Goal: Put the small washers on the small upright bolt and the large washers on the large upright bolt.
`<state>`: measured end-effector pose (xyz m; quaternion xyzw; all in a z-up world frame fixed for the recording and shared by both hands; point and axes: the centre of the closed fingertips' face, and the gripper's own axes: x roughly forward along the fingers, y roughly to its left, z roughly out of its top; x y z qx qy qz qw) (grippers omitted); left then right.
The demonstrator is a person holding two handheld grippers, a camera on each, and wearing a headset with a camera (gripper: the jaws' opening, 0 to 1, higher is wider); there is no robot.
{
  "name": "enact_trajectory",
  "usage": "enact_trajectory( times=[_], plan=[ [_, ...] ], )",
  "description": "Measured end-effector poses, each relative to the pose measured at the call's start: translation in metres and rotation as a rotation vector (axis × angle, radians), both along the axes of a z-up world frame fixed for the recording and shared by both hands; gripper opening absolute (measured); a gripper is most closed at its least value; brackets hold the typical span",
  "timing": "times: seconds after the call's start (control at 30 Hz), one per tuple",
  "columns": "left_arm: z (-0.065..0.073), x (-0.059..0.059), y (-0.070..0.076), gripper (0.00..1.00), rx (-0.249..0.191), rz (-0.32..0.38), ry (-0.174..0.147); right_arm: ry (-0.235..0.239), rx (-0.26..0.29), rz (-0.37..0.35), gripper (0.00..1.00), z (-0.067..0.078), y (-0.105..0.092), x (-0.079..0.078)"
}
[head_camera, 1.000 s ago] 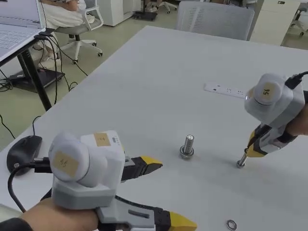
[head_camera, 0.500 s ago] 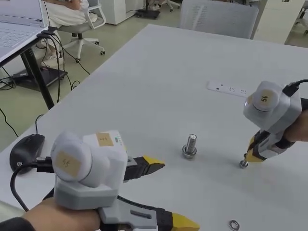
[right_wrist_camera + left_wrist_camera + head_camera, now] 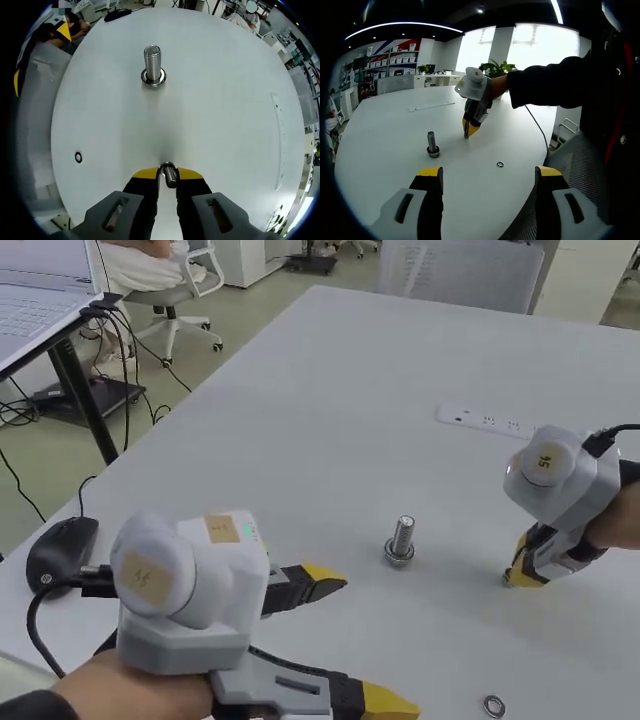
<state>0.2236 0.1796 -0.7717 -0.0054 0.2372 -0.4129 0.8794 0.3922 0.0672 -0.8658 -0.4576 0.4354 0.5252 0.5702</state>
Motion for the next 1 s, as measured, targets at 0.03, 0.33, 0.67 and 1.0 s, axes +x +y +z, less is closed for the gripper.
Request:
enact_trajectory(
  times=[0.03,0.33,0.67,1.0],
  plan=[
    [0.0000,0.0000,0.0001,0.74,-0.001,0.001,0.001,0.000,0.000,-0.001,0.13,-0.0006,0.0000,0.0001],
    [-0.0005,0.0004,0.0009,0.74,0.000,0.005,0.000,-0.001,-0.001,0.002,0.14,-0.0023,0.0011,0.0015],
    [-0.0011,-0.0005,-0.0001,0.74,0.000,0.003,0.001,-0.003,0.014,-0.019,0.18,-0.0007,0.0005,0.0023],
    [-0.0012,-0.0004,-0.0022,0.74,0.001,-0.003,-0.001,0.010,0.046,-0.054,0.28,0.0052,-0.0034,-0.0011]
  ],
)
